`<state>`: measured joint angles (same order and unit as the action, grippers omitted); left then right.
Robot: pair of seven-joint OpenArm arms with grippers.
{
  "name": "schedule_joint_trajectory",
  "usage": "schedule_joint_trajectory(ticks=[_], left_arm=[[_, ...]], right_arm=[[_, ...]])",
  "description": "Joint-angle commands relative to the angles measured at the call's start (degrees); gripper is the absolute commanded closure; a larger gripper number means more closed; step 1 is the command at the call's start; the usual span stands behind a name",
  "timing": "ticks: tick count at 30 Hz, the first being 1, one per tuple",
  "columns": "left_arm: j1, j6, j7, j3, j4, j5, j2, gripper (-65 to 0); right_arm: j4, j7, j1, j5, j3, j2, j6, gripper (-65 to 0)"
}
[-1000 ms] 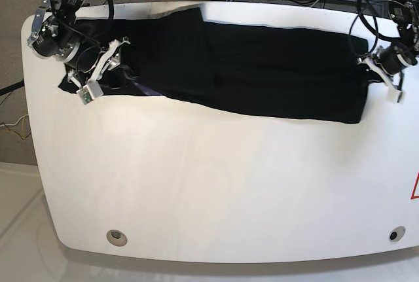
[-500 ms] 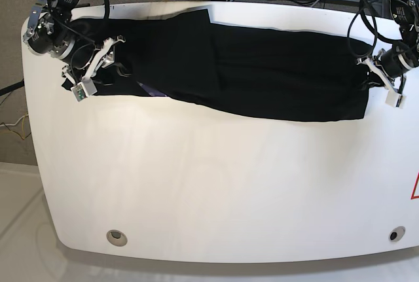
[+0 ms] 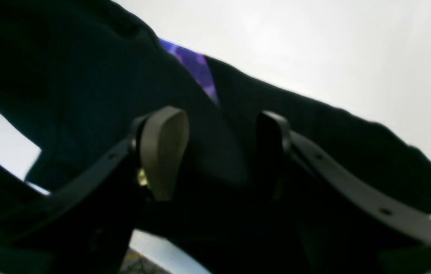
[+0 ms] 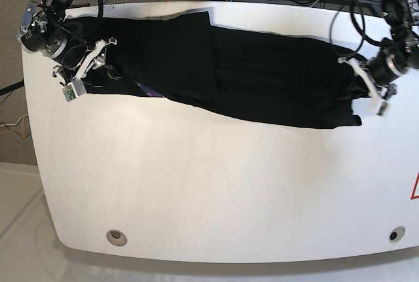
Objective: Fold the T-shirt properly
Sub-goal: 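Hold both shirt ends and pull the shirt taut between the grippers, then carry the left gripper's shirt end over toward the right gripper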
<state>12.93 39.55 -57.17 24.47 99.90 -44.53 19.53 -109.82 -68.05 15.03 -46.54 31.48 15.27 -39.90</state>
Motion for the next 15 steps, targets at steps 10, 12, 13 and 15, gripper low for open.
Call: schedule_joint_trajectory(ticks=[10, 12, 13, 15], left_arm=[[2.11, 0.45, -0.55, -8.67, 11.06, -0.05, -12.52, 0.0], [2.47, 0.45, -0.93, -10.02, 11.86, -0.28, -13.8, 0.0], [2.53, 0.45, -1.12, -10.71, 11.93, -0.26, -14.33, 0.0], [2.64, 0.45, -1.34, -12.1, 12.0, -0.17, -15.41, 0.0]], right_arm=[[-1.06, 1.51, -0.78, -0.39, 4.63, 0.81, -0.1, -29.4], [-1.06, 1.43, -0.95, -0.35, 5.25, 0.88, -0.1, -29.7], [-1.06, 1.41, -0.97, -0.39, 5.53, 0.9, -0.1, -29.7], [-1.08, 1.4, -1.01, -0.41, 5.98, 0.94, -0.1, -29.8]])
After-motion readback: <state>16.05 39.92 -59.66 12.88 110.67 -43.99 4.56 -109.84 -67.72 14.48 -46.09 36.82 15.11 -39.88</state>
